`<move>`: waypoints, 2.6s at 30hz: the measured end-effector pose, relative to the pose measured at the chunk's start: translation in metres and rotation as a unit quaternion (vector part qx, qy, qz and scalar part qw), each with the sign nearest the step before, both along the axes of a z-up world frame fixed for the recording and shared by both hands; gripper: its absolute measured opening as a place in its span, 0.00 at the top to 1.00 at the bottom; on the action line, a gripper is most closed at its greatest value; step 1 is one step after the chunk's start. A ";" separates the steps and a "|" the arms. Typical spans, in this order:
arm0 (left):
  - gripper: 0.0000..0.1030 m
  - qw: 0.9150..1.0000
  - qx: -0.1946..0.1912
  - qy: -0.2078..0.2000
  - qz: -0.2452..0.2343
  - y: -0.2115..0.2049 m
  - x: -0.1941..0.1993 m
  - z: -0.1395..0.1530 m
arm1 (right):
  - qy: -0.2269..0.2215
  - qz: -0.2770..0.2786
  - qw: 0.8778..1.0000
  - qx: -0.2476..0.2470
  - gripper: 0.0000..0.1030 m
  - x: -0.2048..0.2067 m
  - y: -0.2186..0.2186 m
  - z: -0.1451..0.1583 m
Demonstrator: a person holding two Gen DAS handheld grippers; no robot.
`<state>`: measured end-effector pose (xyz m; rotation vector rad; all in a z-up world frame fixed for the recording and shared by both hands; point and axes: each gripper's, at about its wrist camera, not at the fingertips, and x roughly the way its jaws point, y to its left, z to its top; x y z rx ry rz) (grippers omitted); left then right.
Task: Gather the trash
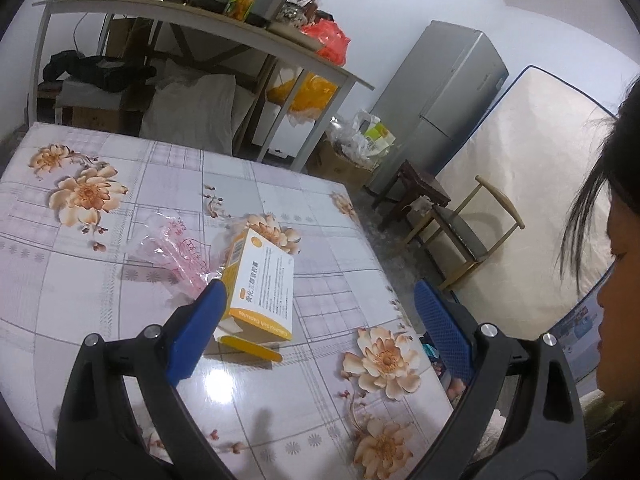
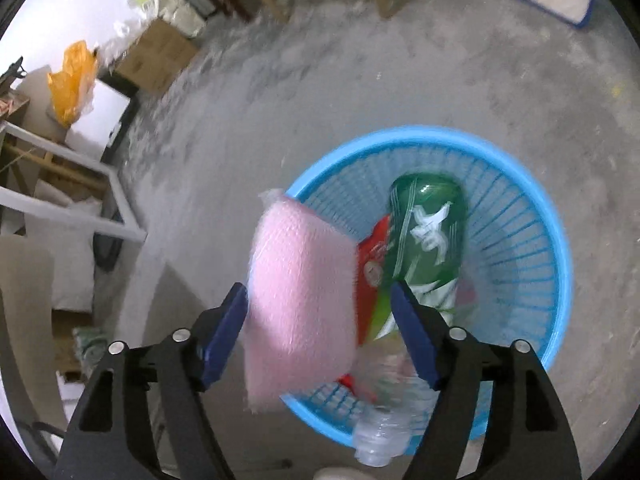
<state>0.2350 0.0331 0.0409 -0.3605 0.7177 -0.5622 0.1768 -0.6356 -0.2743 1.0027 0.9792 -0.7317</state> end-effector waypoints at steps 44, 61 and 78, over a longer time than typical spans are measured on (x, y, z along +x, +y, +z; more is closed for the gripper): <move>0.12 0.985 0.100 0.081 0.113 0.092 -0.027 -0.060 | -0.090 0.427 0.897 -0.077 0.11 0.173 0.486 0.257; 0.49 0.966 -0.004 0.236 0.104 0.062 0.131 -0.118 | -0.057 0.469 0.874 -0.115 0.30 0.184 0.488 0.220; 0.88 0.982 0.110 0.154 -0.024 0.010 0.047 -0.098 | -0.058 0.459 0.878 -0.126 0.30 0.061 0.410 0.224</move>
